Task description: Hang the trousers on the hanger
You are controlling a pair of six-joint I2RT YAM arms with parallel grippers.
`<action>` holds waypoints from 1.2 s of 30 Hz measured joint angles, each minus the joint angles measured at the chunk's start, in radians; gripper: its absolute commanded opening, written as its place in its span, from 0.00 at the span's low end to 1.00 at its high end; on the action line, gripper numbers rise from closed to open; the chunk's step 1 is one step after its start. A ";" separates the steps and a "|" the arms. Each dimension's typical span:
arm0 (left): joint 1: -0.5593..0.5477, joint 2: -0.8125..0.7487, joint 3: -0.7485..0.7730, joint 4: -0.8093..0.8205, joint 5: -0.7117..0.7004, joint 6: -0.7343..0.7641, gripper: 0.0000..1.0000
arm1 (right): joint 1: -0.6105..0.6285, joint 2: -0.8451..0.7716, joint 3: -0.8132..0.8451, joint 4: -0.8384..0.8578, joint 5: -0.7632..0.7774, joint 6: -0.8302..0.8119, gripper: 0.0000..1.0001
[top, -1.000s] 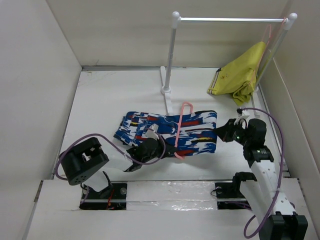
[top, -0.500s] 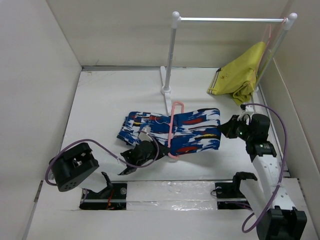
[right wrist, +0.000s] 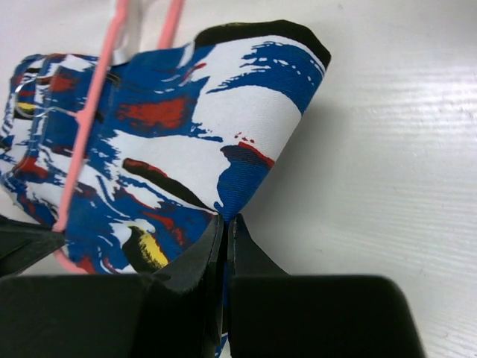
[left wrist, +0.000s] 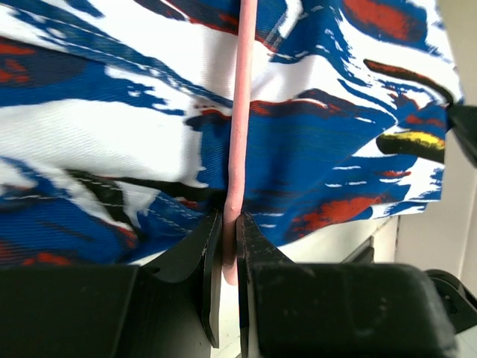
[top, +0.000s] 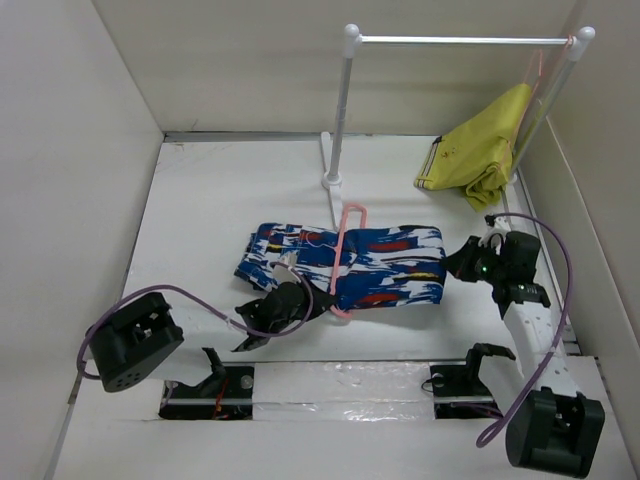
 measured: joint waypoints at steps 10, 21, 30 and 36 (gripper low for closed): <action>-0.027 -0.111 0.009 -0.134 -0.078 0.023 0.00 | -0.037 0.005 -0.042 0.049 -0.039 0.000 0.00; -0.257 -0.081 0.138 -0.345 -0.282 0.041 0.00 | -0.057 0.105 -0.104 0.117 -0.029 -0.026 0.62; -0.332 -0.081 0.168 -0.424 -0.365 0.055 0.00 | 0.185 -0.025 0.040 0.137 0.065 -0.020 0.00; -0.380 -0.081 0.182 -0.447 -0.425 0.086 0.00 | 0.659 0.043 0.033 0.295 0.190 0.150 0.21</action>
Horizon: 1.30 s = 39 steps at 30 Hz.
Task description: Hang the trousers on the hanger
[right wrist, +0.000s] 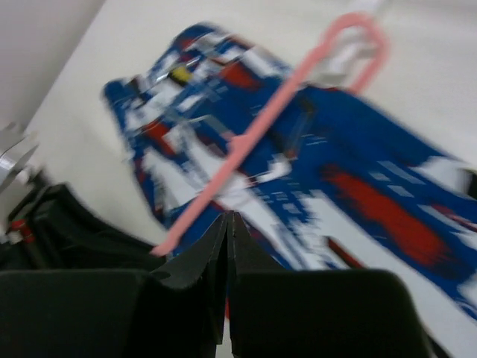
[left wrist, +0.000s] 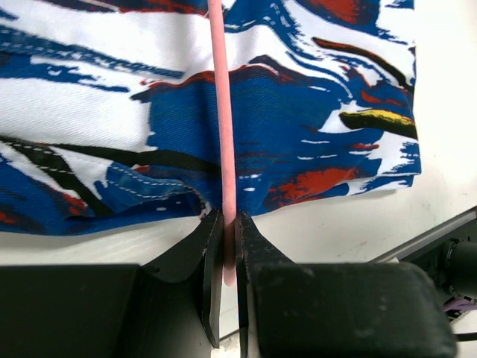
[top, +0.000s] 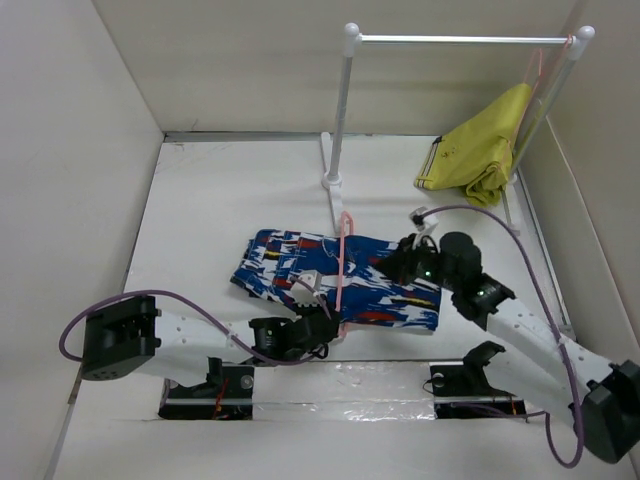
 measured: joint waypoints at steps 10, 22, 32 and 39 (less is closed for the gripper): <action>-0.084 0.000 0.046 -0.048 -0.108 0.047 0.00 | 0.274 0.326 -0.102 0.322 0.158 0.307 0.57; -0.130 0.006 0.060 -0.043 -0.174 0.115 0.00 | 0.303 0.597 -0.114 0.675 0.121 0.473 0.32; -0.144 -0.007 0.072 -0.083 -0.222 0.143 0.09 | 0.314 0.653 -0.130 0.894 0.087 0.640 0.00; -0.153 -0.244 0.135 -0.089 -0.306 0.248 0.24 | 0.264 0.580 -0.119 0.862 0.031 0.647 0.00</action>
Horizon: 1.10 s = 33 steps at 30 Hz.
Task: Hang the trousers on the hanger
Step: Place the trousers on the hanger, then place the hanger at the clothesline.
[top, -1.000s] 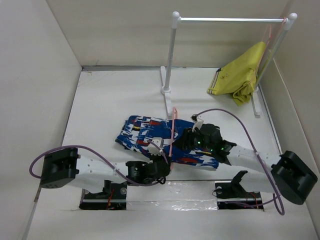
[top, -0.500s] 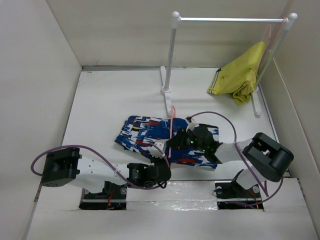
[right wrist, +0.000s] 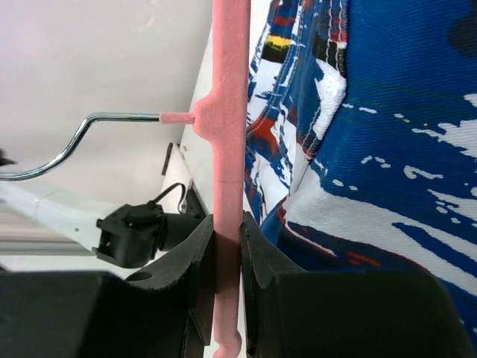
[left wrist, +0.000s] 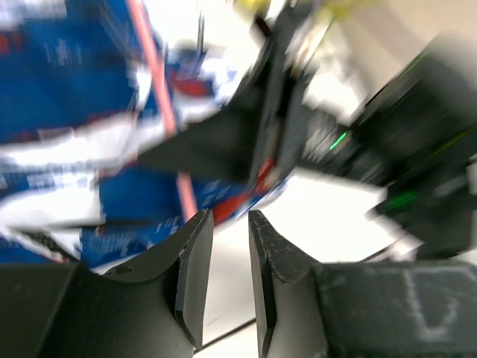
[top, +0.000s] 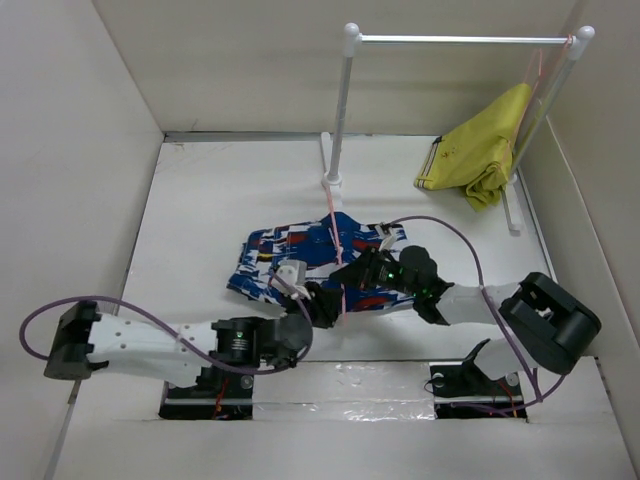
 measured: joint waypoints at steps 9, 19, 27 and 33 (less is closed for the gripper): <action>0.000 -0.322 0.078 -0.013 -0.180 0.154 0.26 | -0.120 -0.169 0.046 -0.109 -0.101 0.051 0.00; 0.000 -0.481 0.079 0.008 -0.321 0.299 0.27 | -0.304 -0.292 0.233 -0.267 -0.148 0.132 0.00; 0.000 -0.483 0.079 -0.019 -0.334 0.315 0.26 | -0.466 -0.254 0.389 -0.329 -0.137 0.169 0.00; 0.000 -0.483 0.079 -0.063 -0.326 0.303 0.27 | -0.534 -0.145 0.510 -0.328 -0.116 0.202 0.00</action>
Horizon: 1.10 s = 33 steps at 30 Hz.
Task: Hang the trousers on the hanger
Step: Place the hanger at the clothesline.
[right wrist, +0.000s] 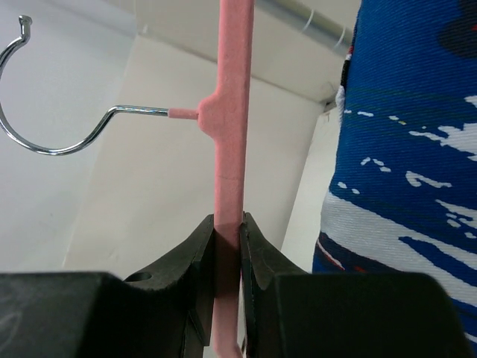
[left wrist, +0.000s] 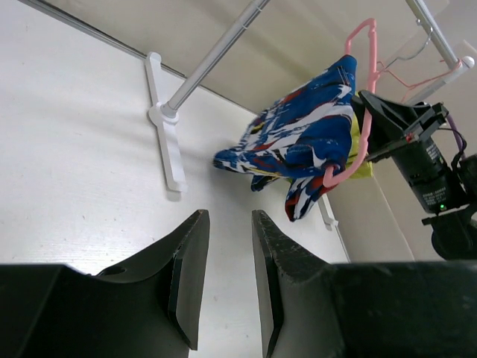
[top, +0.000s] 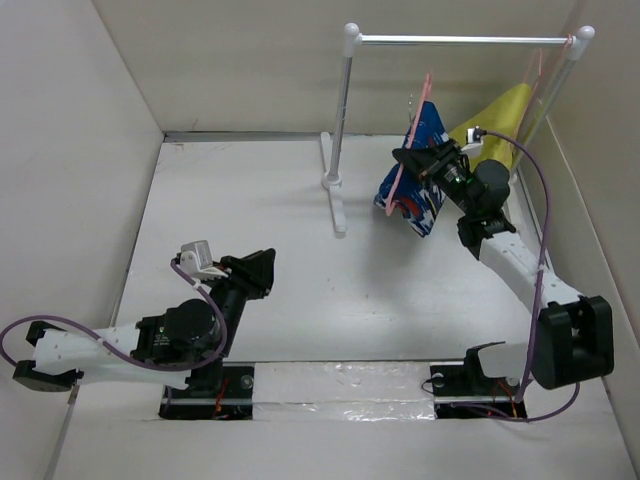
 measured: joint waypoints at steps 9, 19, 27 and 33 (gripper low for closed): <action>0.000 0.015 -0.005 -0.007 0.024 -0.023 0.28 | -0.068 0.163 0.212 -0.011 0.024 0.067 0.00; 0.000 0.082 -0.005 -0.051 0.068 -0.089 0.30 | -0.136 0.389 0.405 0.070 -0.014 0.174 0.00; 0.000 0.120 -0.012 -0.055 0.085 -0.115 0.30 | -0.180 0.480 0.467 0.093 -0.056 0.217 0.00; 0.000 0.175 -0.018 -0.036 0.086 -0.110 0.30 | -0.200 0.478 0.459 0.128 -0.091 0.231 0.00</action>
